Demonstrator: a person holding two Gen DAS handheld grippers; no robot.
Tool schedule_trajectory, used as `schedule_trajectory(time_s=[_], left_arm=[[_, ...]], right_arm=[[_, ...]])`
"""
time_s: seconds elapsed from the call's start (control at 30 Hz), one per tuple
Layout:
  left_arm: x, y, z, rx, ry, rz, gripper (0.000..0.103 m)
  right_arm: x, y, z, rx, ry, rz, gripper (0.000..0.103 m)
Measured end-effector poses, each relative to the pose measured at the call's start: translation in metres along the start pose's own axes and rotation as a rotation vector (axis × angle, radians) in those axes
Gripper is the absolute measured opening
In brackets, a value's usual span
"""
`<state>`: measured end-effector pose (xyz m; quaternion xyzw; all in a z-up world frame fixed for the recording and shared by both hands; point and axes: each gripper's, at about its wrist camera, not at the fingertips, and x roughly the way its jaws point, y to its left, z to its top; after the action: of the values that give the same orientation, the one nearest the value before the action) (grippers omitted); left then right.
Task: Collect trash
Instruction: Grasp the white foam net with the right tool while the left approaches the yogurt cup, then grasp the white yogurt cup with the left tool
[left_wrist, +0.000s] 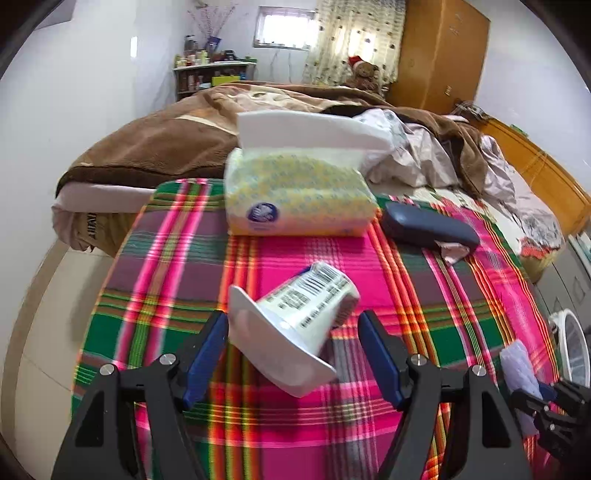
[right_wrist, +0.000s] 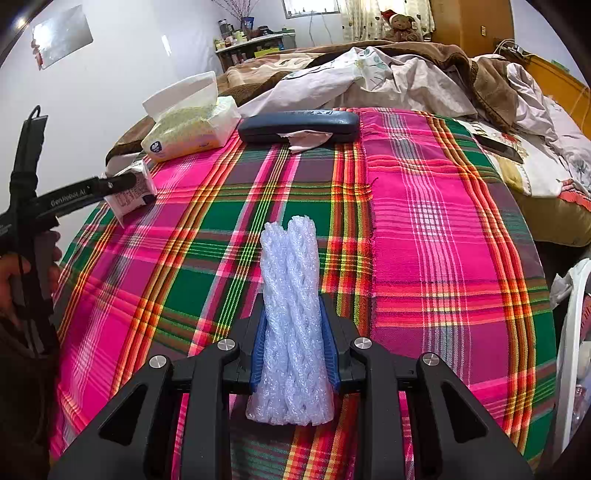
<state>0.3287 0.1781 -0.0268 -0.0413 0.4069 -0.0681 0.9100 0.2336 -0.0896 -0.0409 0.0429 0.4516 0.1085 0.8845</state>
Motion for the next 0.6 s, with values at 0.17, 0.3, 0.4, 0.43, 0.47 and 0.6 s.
schedule_trajectory(time_s=[0.17, 0.3, 0.4, 0.43, 0.47, 0.6], left_arm=[[-0.005, -0.019, -0.007, 0.029, 0.01, -0.066, 0.074], [-0.005, -0.027, -0.008, 0.071, 0.011, -0.063, 0.074], [0.0, -0.013, -0.005, 0.02, 0.014, -0.018, 0.074], [0.001, -0.005, -0.004, -0.024, 0.019, -0.022, 0.074], [0.001, 0.001, -0.005, -0.046, 0.016, -0.025, 0.074], [-0.006, 0.005, -0.006, -0.02, -0.031, 0.065, 0.072]], right_arm=[[0.0, 0.0, 0.0, 0.004, -0.004, 0.001, 0.028], [0.002, -0.003, 0.0, 0.011, -0.005, -0.002, 0.028], [0.001, -0.004, 0.0, 0.012, -0.008, -0.005, 0.028], [0.001, -0.004, 0.0, 0.013, -0.008, -0.004, 0.028], [0.001, -0.004, 0.0, 0.014, -0.008, -0.002, 0.028], [0.002, -0.005, 0.0, 0.009, -0.011, -0.004, 0.028]])
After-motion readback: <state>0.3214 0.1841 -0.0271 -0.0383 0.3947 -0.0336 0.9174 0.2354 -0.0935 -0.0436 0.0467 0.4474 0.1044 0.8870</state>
